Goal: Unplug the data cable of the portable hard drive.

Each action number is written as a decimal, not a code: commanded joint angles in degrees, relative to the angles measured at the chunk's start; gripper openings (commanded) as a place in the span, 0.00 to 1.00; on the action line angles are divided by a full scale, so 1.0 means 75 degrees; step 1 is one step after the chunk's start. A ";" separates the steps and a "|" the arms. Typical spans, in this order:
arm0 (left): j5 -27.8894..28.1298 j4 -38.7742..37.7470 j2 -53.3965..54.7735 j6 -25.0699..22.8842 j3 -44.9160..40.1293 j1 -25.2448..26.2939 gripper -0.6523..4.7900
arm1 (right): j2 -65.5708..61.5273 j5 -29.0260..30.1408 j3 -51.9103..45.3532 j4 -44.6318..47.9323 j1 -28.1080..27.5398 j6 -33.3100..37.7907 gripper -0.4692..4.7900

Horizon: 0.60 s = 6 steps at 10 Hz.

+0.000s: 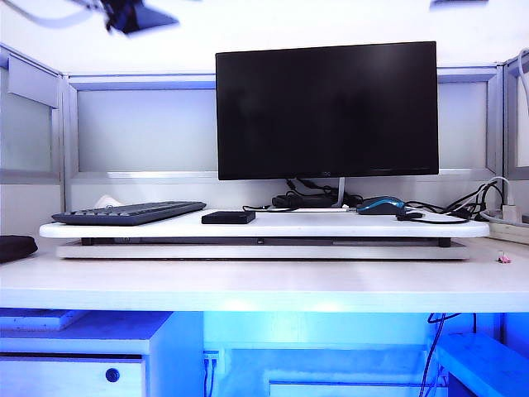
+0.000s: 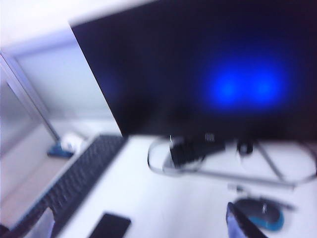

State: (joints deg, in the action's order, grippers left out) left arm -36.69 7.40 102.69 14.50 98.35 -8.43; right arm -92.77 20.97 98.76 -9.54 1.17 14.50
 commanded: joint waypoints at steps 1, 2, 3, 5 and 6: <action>0.0807 -0.1545 -0.1227 -0.1166 0.0009 0.0000 0.73 | 0.0994 -0.0050 0.0017 -0.0493 0.0000 -0.0251 1.00; 0.0860 -0.1492 -0.1408 -0.1166 0.0012 0.0000 0.72 | 0.1151 -0.0067 0.0017 -0.0522 0.0009 -0.0370 1.00; 0.1145 -0.1451 -0.1970 -0.1285 0.0012 0.0003 0.66 | 0.1521 -0.0073 0.0017 -0.0254 0.0009 -0.0364 0.94; 0.1346 -0.3357 -0.3270 -0.1556 -0.0067 0.0003 0.66 | 0.2366 -0.0041 0.0003 -0.1215 0.0198 -0.0411 0.94; 0.1512 -0.3687 -0.3494 -0.1845 -0.0169 0.0003 0.66 | 0.2521 -0.0073 -0.0047 -0.1271 0.0268 -0.0533 0.94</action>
State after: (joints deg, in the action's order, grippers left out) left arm -26.79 -16.91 77.52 3.42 97.78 -8.45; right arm -75.05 20.60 98.59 -18.63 2.61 11.70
